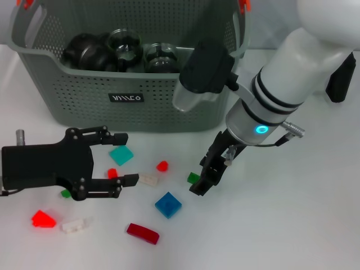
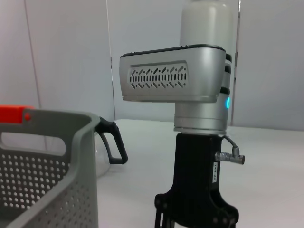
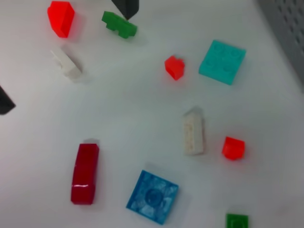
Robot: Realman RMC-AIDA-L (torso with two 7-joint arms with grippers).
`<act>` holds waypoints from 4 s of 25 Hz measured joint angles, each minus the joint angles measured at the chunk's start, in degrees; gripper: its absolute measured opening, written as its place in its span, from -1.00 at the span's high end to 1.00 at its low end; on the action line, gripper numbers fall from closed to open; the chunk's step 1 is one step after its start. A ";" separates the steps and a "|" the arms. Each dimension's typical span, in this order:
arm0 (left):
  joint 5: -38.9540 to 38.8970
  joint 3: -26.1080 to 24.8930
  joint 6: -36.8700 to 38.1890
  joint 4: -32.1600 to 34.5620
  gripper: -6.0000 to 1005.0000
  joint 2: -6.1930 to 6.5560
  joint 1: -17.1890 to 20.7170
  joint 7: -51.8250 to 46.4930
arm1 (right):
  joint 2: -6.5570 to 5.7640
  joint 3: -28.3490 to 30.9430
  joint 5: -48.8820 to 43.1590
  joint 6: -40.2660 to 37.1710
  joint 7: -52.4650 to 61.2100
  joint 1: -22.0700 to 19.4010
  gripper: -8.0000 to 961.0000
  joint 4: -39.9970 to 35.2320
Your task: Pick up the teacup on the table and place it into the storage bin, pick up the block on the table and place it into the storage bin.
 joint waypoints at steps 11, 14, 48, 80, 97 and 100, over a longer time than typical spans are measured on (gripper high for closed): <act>0.06 0.00 -0.61 -0.94 -0.57 0.15 -0.19 0.06 | 0.15 -7.20 3.56 8.65 0.62 -0.43 -0.31 3.01; 0.06 0.00 -0.69 -1.31 -0.57 0.16 -0.21 0.07 | 0.14 -7.73 3.70 10.08 0.62 -0.44 -0.28 3.62; 0.02 -0.10 -3.00 -4.02 -0.56 0.19 -0.48 0.87 | 0.50 -12.14 3.70 13.83 -0.79 -0.76 0.13 4.88; 0.94 -4.39 -2.32 -3.97 -0.56 1.01 -0.70 0.87 | -1.04 17.08 -0.50 -12.46 -0.18 -2.82 0.57 -19.36; 0.46 -4.39 -2.45 -4.04 -0.56 0.97 -1.18 0.63 | -2.24 34.98 -0.63 5.00 -3.63 2.91 0.40 -18.03; 0.45 -4.40 -2.75 -4.04 -0.56 1.00 -1.35 0.50 | -2.28 34.61 -0.72 7.56 -4.89 3.66 0.30 -14.66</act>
